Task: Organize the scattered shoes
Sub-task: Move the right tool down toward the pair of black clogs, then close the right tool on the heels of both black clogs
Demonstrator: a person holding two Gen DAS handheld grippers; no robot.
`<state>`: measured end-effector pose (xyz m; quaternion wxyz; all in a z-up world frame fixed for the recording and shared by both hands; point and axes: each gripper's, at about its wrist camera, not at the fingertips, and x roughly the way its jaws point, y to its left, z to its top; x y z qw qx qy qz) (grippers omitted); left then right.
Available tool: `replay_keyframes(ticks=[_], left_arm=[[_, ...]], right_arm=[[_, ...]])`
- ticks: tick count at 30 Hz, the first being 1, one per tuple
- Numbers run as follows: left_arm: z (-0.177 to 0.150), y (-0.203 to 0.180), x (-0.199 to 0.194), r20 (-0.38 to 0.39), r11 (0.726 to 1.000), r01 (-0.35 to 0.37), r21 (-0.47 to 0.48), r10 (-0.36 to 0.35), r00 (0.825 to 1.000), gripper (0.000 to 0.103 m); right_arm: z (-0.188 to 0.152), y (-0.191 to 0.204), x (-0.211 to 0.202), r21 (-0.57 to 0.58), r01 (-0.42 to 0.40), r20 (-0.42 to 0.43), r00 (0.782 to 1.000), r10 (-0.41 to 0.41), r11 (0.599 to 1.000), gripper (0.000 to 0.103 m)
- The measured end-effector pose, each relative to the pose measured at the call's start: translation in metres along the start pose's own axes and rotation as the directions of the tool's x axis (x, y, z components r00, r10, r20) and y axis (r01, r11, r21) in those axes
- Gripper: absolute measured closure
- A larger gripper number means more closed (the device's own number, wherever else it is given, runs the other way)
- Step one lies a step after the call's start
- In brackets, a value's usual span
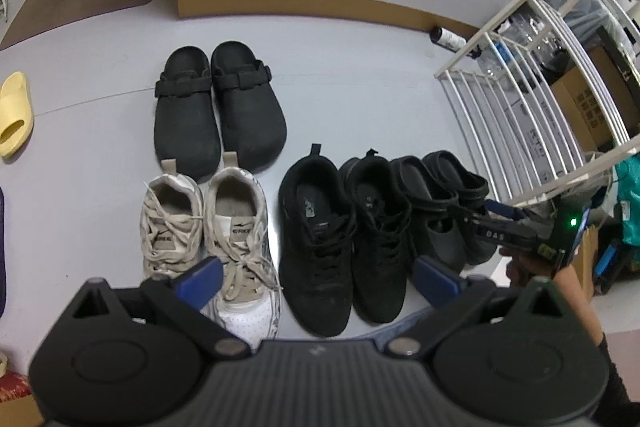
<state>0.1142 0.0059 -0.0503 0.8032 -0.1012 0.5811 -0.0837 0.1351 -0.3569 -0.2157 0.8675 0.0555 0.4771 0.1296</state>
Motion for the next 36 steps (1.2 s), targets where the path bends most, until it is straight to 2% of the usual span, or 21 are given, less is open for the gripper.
replay_keyframes(ticks=[3, 7, 10, 12, 16, 26, 29, 33, 36], left_arm=[[0.002, -0.003, -0.001, 0.003, 0.999, 0.034, -0.014, -0.034, 0.999, 0.001], [0.003, -0.011, -0.006, 0.041, 0.998, 0.053, -0.019, -0.052, 0.998, 0.001], [0.003, -0.015, -0.004, 0.033, 0.998, 0.058, -0.016, -0.057, 0.998, 0.001], [0.002, -0.016, -0.001, 0.022, 0.998, 0.057, -0.017, -0.057, 0.998, 0.001], [0.004, -0.018, 0.001, 0.02, 0.998, 0.064, -0.02, -0.063, 0.998, 0.001], [0.005, -0.024, 0.013, -0.008, 0.999, 0.048, -0.021, -0.048, 0.999, 0.001], [0.005, -0.029, 0.012, -0.004, 0.998, 0.062, -0.007, -0.062, 0.998, 0.001], [0.005, -0.031, 0.017, -0.014, 0.999, 0.052, -0.001, -0.052, 0.999, 0.001], [0.005, -0.031, 0.02, -0.027, 0.999, 0.053, -0.011, -0.053, 0.998, 0.001]], right_arm=[[-0.009, -0.01, 0.012, -0.005, 0.003, -0.036, 0.999, -0.003, 1.0, 0.017], [-0.02, -0.023, 0.016, -0.028, 0.019, -0.033, 0.999, -0.02, 0.999, 0.017], [-0.029, -0.036, 0.018, -0.066, 0.049, -0.017, 0.999, -0.05, 0.997, 0.018], [-0.033, -0.046, 0.022, -0.063, 0.06, -0.035, 0.997, -0.062, 0.996, 0.026], [-0.04, -0.055, 0.032, -0.076, 0.065, -0.06, 0.996, -0.07, 0.995, 0.032], [-0.034, -0.069, 0.054, -0.088, 0.096, -0.061, 0.993, -0.102, 0.991, 0.032], [-0.031, -0.069, 0.061, -0.113, 0.111, -0.075, 0.99, -0.119, 0.987, 0.039], [-0.026, -0.071, 0.077, -0.093, 0.093, -0.099, 0.99, -0.102, 0.991, 0.042], [-0.026, -0.071, 0.088, -0.102, 0.108, -0.113, 0.986, -0.12, 0.989, 0.046]])
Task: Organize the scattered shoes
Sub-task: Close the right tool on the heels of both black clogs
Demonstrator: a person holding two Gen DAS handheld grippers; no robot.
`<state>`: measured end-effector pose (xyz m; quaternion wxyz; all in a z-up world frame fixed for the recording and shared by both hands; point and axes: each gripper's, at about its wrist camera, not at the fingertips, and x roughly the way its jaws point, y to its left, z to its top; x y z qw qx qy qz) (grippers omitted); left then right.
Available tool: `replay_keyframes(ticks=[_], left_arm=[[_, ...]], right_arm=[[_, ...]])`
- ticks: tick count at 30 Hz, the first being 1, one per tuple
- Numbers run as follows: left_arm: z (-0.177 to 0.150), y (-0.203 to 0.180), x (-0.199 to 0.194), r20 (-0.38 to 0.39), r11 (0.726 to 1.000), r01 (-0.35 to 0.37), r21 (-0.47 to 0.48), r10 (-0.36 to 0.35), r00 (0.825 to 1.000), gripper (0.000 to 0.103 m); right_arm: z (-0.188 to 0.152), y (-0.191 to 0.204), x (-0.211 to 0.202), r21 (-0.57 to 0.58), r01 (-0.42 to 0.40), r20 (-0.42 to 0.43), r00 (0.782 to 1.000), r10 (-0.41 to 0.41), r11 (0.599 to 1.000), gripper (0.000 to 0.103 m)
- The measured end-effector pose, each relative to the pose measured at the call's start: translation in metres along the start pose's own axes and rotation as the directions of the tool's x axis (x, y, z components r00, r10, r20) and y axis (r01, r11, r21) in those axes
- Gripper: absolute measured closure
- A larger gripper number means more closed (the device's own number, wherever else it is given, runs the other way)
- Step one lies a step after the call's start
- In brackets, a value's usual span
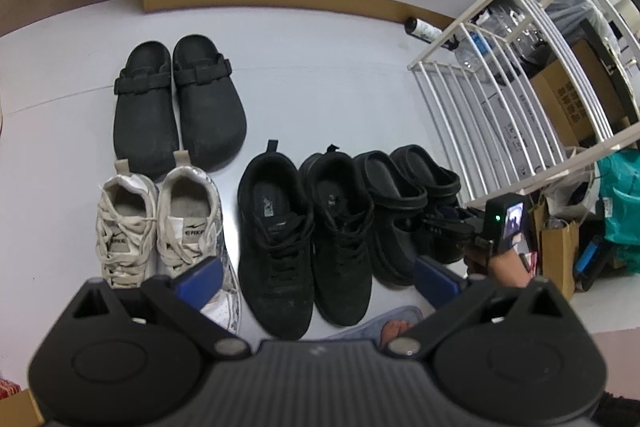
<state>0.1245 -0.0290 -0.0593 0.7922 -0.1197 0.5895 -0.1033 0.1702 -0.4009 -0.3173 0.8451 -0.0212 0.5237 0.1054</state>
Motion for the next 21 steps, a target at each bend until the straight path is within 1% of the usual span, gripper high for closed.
replay_keyframes(ticks=[2, 4, 7, 8, 9, 11, 14, 18, 21], left_arm=[[0.0, -0.002, -0.001, 0.0, 1.0, 0.004, 0.007, -0.004, 1.0, 0.001], [0.0, -0.004, -0.001, 0.004, 1.0, -0.004, 0.019, 0.004, 1.0, 0.001], [0.0, -0.004, 0.001, 0.001, 1.0, -0.013, 0.018, 0.012, 1.0, 0.001], [0.0, -0.004, 0.002, -0.002, 1.0, -0.013, 0.015, 0.013, 1.0, 0.001], [0.0, -0.004, 0.003, -0.004, 1.0, -0.013, 0.014, 0.013, 1.0, 0.001], [0.0, -0.005, 0.003, -0.006, 1.0, -0.011, 0.018, 0.011, 1.0, 0.001], [0.0, -0.008, 0.004, -0.006, 1.0, -0.007, 0.025, 0.007, 1.0, 0.001], [0.0, -0.01, 0.006, -0.012, 1.0, -0.002, 0.029, 0.003, 1.0, 0.001], [0.0, -0.01, 0.007, -0.012, 1.0, -0.002, 0.029, 0.002, 1.0, 0.001]], right_arm=[[0.0, -0.003, 0.006, 0.023, 0.007, -0.018, 1.0, -0.007, 1.0, 0.046], [0.002, -0.011, 0.01, 0.096, -0.011, -0.034, 0.999, 0.014, 0.995, 0.046], [0.001, -0.015, 0.012, 0.103, -0.031, -0.035, 0.999, 0.035, 0.994, 0.046], [0.0, -0.014, 0.012, 0.099, -0.035, -0.031, 0.999, 0.038, 0.994, 0.051], [-0.001, -0.015, 0.011, 0.102, -0.041, -0.024, 0.999, 0.044, 0.994, 0.063], [-0.002, -0.015, 0.009, 0.109, -0.052, -0.008, 0.999, 0.053, 0.993, 0.071], [-0.004, -0.015, 0.006, 0.128, -0.04, 0.017, 0.999, 0.038, 0.991, 0.073], [-0.006, -0.017, 0.002, 0.142, -0.01, 0.067, 0.998, 0.001, 0.99, 0.074], [-0.003, -0.025, -0.007, 0.178, 0.005, 0.115, 0.993, -0.025, 0.984, 0.075]])
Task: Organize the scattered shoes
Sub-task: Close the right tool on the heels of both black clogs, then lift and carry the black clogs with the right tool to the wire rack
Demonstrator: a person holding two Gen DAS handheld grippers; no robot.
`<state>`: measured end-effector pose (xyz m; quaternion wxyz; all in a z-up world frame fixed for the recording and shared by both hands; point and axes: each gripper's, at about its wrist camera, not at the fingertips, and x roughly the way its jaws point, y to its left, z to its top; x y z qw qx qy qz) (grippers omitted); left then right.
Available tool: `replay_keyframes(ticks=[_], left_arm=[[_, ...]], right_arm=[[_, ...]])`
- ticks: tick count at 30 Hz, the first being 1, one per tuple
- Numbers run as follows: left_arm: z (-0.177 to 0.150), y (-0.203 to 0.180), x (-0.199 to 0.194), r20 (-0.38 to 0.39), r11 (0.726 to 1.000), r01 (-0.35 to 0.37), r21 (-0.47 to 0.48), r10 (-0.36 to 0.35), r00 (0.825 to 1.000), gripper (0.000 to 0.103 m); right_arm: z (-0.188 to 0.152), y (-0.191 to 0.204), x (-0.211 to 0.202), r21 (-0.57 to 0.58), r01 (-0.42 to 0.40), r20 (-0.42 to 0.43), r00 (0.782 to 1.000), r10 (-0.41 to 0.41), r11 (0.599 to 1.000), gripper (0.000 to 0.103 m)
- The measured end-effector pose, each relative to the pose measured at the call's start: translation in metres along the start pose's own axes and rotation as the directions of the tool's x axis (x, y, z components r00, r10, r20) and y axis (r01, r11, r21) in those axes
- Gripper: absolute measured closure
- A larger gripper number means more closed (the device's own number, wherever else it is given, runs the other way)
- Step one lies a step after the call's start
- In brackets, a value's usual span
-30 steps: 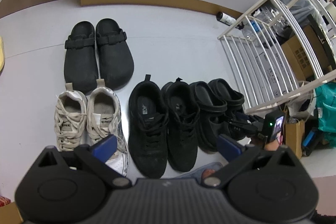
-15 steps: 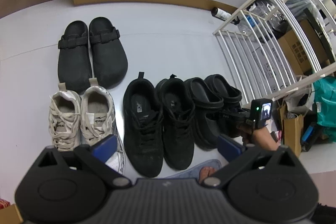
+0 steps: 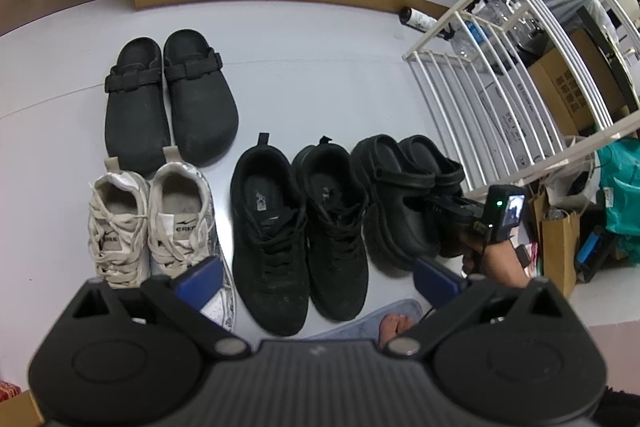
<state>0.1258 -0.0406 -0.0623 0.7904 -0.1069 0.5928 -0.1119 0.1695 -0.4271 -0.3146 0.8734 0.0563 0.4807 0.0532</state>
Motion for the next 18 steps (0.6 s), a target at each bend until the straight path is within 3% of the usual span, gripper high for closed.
replay_keyframes(ticks=[11, 18], left_arm=[[0.0, -0.004, 0.004, -0.005, 1.0, -0.005, 0.005, 0.005, 1.0, 0.001], [0.0, -0.005, 0.005, -0.005, 1.0, -0.024, 0.013, 0.024, 1.0, 0.001]], right_arm=[[0.012, -0.027, -0.025, 0.151, 0.093, 0.182, 0.976, -0.12, 0.984, 0.076], [0.011, -0.039, -0.029, 0.246, 0.116, 0.225, 0.959, -0.173, 0.962, 0.076]])
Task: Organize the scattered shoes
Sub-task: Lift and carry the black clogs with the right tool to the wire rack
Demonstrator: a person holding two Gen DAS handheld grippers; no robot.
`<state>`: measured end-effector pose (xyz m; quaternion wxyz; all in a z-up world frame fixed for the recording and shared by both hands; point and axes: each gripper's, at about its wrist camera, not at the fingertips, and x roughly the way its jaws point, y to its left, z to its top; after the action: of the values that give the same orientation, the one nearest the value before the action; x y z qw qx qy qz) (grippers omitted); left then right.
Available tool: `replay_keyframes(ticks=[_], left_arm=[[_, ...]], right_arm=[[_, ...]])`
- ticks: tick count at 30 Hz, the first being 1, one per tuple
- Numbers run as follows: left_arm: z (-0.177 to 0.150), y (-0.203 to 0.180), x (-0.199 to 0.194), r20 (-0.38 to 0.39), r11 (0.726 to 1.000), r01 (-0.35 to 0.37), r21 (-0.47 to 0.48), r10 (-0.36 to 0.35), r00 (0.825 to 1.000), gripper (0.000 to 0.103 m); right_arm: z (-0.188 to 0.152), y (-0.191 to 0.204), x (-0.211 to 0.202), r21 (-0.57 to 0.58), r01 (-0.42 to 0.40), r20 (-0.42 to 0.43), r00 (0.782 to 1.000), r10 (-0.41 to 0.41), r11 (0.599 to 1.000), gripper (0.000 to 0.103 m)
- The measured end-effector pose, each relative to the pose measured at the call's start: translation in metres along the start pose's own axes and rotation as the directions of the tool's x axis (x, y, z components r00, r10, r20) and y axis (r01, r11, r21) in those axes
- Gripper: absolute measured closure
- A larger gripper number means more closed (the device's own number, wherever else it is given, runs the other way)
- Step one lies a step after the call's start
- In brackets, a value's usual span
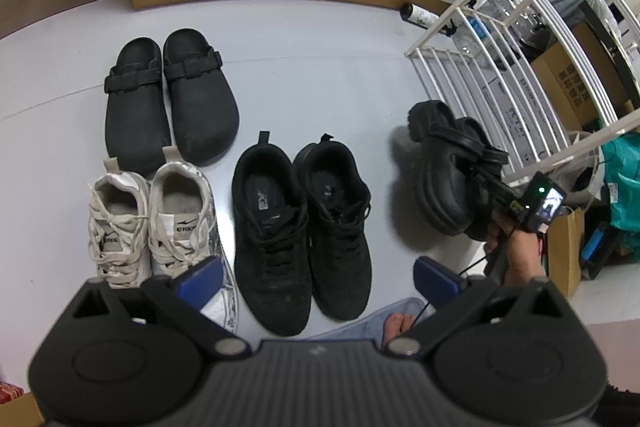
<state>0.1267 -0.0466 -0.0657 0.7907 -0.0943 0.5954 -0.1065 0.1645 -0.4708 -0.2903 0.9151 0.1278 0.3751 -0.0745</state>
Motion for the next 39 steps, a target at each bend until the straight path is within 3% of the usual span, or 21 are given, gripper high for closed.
replay_keyframes(ticks=[21, 34, 39], left_arm=[[0.0, -0.001, 0.0, -0.004, 1.0, -0.001, 0.003, 0.001, 1.0, 0.001], [-0.001, -0.001, 0.001, -0.008, 1.0, -0.002, 0.008, 0.002, 1.0, 0.001], [-0.001, 0.0, 0.002, -0.011, 1.0, -0.004, 0.005, 0.004, 1.0, 0.001]], right_arm=[[0.004, -0.041, -0.008, 0.211, 0.171, 0.069, 0.98, -0.189, 0.962, 0.077], [0.033, -0.055, 0.03, 0.327, 0.295, 0.086, 0.937, -0.339, 0.898, 0.077], [0.037, -0.051, 0.037, 0.343, 0.297, 0.098, 0.932, -0.348, 0.891, 0.076]])
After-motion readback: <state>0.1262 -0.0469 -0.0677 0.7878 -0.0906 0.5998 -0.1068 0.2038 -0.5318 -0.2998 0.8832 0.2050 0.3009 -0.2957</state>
